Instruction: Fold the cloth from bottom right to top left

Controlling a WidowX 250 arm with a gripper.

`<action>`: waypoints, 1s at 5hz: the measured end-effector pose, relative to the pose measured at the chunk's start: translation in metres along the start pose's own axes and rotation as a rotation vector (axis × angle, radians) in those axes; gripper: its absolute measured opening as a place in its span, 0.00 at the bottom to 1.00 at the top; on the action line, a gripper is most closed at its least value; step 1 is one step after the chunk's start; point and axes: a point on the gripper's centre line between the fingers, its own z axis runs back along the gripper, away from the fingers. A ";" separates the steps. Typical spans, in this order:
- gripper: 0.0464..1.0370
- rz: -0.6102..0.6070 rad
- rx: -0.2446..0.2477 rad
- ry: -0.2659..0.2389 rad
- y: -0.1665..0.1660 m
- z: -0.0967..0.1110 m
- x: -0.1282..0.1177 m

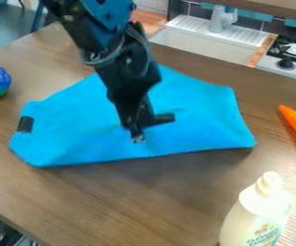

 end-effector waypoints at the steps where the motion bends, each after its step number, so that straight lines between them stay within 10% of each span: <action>1: 0.00 0.040 0.019 0.034 0.036 -0.008 -0.005; 5: 0.00 0.046 0.012 0.049 0.168 -0.036 0.000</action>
